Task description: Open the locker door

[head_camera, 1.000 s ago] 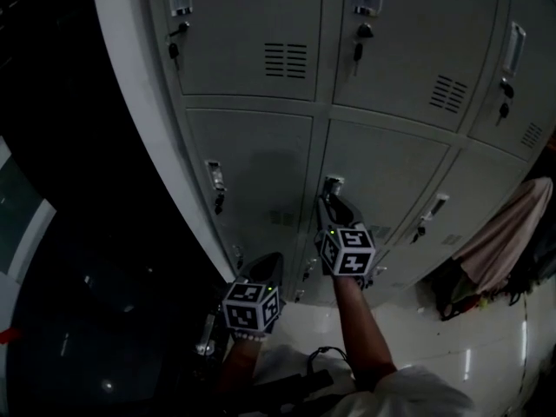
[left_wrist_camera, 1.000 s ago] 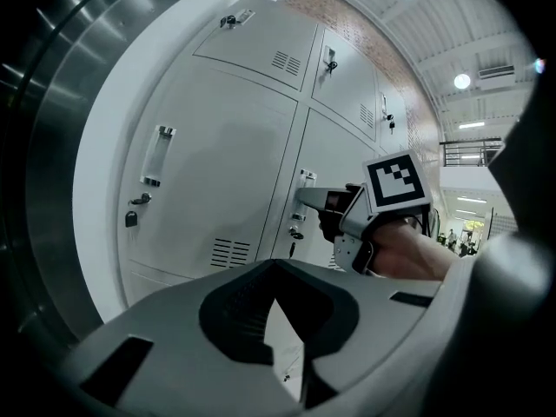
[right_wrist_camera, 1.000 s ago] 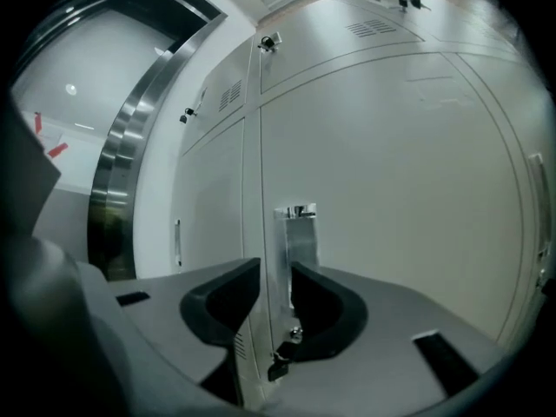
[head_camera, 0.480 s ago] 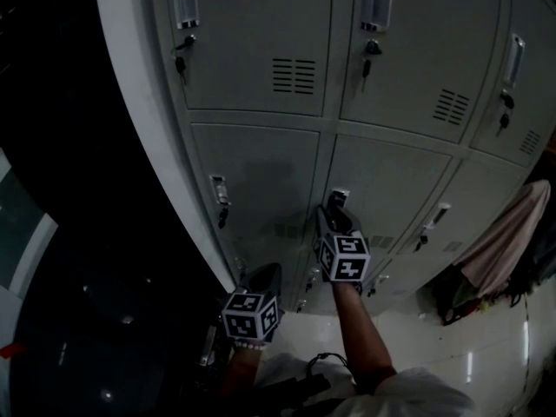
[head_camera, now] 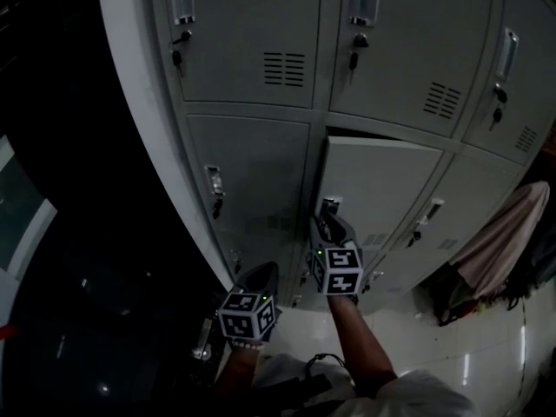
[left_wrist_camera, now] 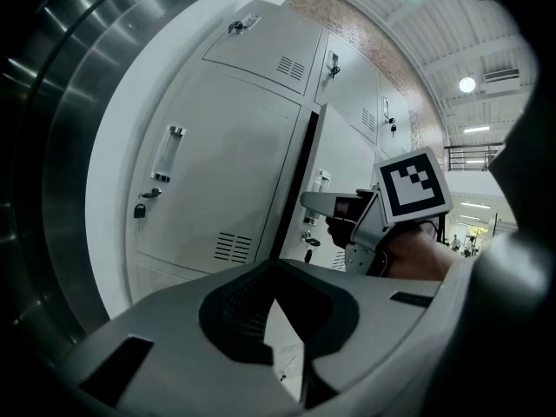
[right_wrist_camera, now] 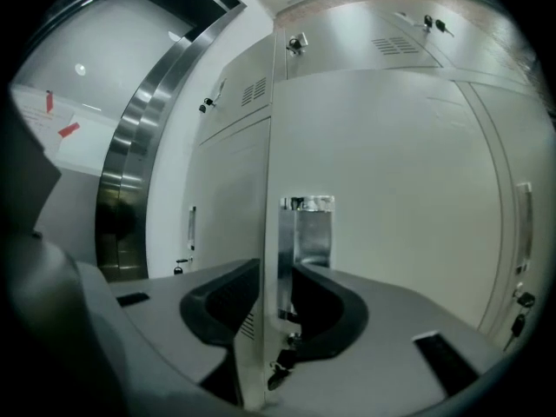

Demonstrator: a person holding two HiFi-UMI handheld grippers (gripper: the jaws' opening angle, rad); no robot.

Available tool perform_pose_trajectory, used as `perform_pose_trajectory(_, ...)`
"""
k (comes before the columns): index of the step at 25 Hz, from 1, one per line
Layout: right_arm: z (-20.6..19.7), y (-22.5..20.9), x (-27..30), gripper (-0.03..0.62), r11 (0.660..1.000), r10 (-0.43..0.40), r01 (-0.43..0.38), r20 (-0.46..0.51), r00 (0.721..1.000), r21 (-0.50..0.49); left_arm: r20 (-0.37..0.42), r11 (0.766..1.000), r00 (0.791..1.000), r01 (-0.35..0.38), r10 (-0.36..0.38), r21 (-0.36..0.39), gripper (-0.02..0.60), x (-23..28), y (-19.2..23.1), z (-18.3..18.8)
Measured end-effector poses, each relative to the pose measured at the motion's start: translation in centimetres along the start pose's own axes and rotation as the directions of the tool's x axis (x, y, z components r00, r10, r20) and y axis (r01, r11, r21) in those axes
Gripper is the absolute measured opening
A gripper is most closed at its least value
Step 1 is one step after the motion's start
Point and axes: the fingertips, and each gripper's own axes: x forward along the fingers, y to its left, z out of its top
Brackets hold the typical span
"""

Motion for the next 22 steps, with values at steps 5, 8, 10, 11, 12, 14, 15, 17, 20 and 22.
perform_pose_trajectory(5, -0.1, 0.8, -2.7, 0.141, 1.0, 0.027, -0.027, -0.004, 1.0, -0.01, 0.0, 1.0, 1.0, -0.011, 0.011, -0.008, -0.006, -0.5, -1.5, -0.8)
perform_pose_trajectory(8, 0.0, 1.0, -4.0, 0.124, 0.999, 0.049, -0.048, 0.01, 0.999, -0.01, 0.005, 1.0, 1.0, -0.015, 0.015, -0.01, -0.006, -0.8, -2.5, -1.1)
perform_pose_trajectory(10, -0.1, 1.0, -4.8, 0.124, 0.998, 0.06, -0.06, 0.011, 0.998, -0.013, 0.009, 1.0, 1.0, -0.017, 0.017, -0.011, -0.006, -1.0, -3.2, -1.3)
perform_pose_trajectory(11, -0.2, 1.1, -5.3, 0.124, 0.998, 0.064, -0.064, 0.011, 0.998, -0.014, 0.01, 1.0, 1.0, -0.018, 0.018, -0.011, -0.006, -1.1, -3.5, -1.5)
perform_pose_trajectory(12, -0.2, 1.1, -5.7, 0.126, 0.998, 0.067, -0.067, 0.01, 0.998, -0.014, 0.011, 1.0, 1.0, -0.019, 0.019, -0.012, -0.006, -1.2, -3.8, -1.6)
perform_pose_trajectory(14, -0.4, 1.1, -6.6, 0.124, 0.997, 0.075, -0.075, 0.01, 0.997, -0.008, 0.014, 1.0, 1.0, -0.021, 0.021, -0.015, -0.006, -1.5, -4.4, -1.8)
perform_pose_trajectory(15, -0.5, 1.1, -7.0, 0.124, 0.997, 0.081, -0.081, 0.011, 0.997, -0.007, 0.015, 1.0, 1.0, -0.023, 0.023, -0.016, -0.006, -1.6, -4.8, -2.0)
perform_pose_trajectory(17, -0.4, 1.1, -7.9, 0.124, 0.995, 0.095, -0.095, 0.017, 0.995, -0.007, 0.017, 0.999, 0.999, -0.027, 0.027, -0.017, -0.006, -1.9, -5.4, -2.3)
perform_pose_trajectory(20, -0.5, 1.0, -9.4, 0.124, 0.994, 0.114, -0.114, 0.025, 0.993, -0.003, 0.015, 0.999, 0.999, -0.035, 0.035, -0.02, -0.006, -2.4, -6.6, -2.9)
perform_pose_trajectory(22, -0.6, 0.9, -10.4, 0.126, 0.992, 0.129, -0.129, 0.027, 0.991, -0.001, 0.013, 0.999, 0.999, -0.041, 0.041, -0.022, -0.006, -2.8, -7.4, -3.4)
